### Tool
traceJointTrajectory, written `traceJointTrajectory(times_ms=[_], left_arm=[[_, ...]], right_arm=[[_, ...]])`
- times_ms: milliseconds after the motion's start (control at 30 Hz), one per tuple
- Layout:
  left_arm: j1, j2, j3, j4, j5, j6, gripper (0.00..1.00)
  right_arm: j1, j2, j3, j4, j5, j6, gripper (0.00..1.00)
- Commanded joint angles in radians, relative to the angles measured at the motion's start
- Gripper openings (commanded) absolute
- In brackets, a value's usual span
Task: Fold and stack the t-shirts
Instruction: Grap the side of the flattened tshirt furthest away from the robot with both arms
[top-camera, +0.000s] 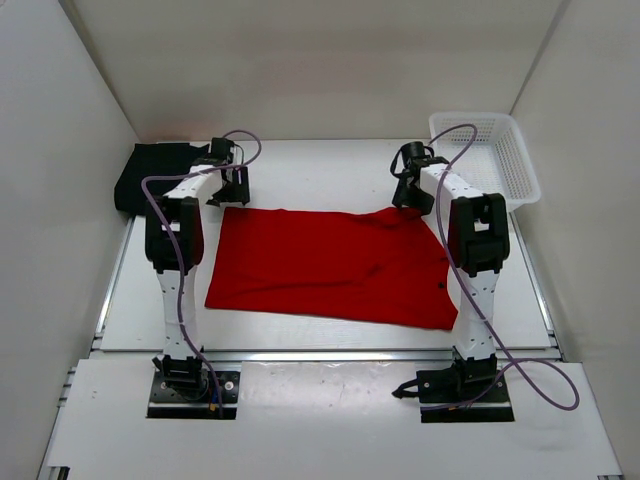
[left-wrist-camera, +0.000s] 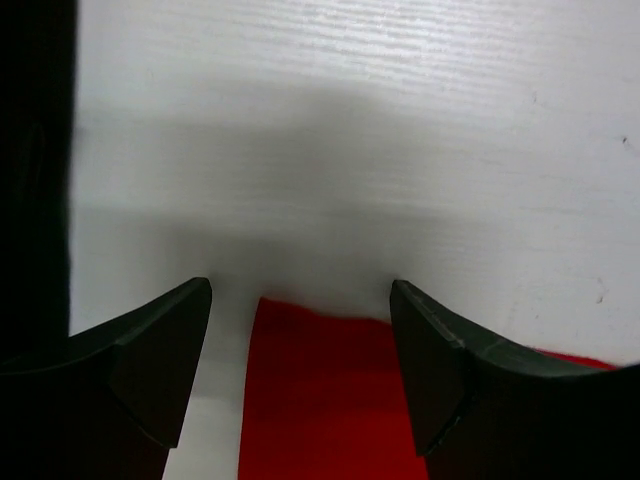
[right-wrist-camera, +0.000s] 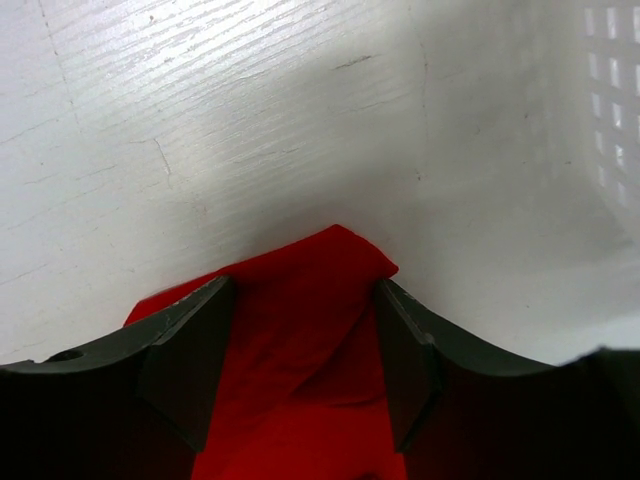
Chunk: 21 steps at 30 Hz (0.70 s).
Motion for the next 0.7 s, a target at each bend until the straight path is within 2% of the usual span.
traceJointTrajectory(times_ms=[0,100,133,167,200,233,267,367,433,500,667], left_arm=[[0.01,-0.057,-0.057,-0.041,0.044,-0.006,0.83],[0.007,-0.046,-0.07,-0.033,0.052,0.007,0.73],[0.006,-0.045,-0.066,-0.041,0.06,0.011,0.7],[0.009,-0.037,-0.057,-0.046,0.078,0.002,0.6],[0.007,-0.035,-0.06,-0.052,0.08,0.004,0.48],[0.006,-0.037,-0.063,-0.044,0.077,0.005,0.42],[0.006,-0.038,-0.067,-0.039,0.069,0.001,0.31],[0.007,-0.048,-0.057,-0.041,0.064,0.014,0.16],[0.007,-0.051,-0.047,-0.043,0.051,0.026,0.04],[0.007,-0.058,-0.043,-0.05,0.046,0.026,0.0],[0.0,-0.124,-0.058,-0.053,0.032,0.095,0.0]], right_arm=[[-0.017,-0.003,-0.018,0.002,-0.001,0.021,0.56],[-0.02,0.004,-0.022,0.013,-0.03,0.023,0.51],[-0.02,0.005,-0.025,0.012,-0.044,0.027,0.44],[-0.02,0.008,-0.025,0.018,-0.049,0.021,0.37],[-0.02,0.011,-0.023,0.016,-0.058,0.021,0.33],[-0.014,0.011,-0.023,0.012,-0.065,0.017,0.25],[-0.017,0.01,-0.022,0.019,-0.067,0.011,0.19],[-0.003,-0.004,-0.018,0.019,-0.053,-0.003,0.02],[0.001,-0.006,-0.018,0.021,-0.052,-0.011,0.0],[-0.003,-0.016,-0.014,0.021,-0.058,-0.003,0.0],[0.011,-0.085,0.0,0.012,-0.03,-0.046,0.0]])
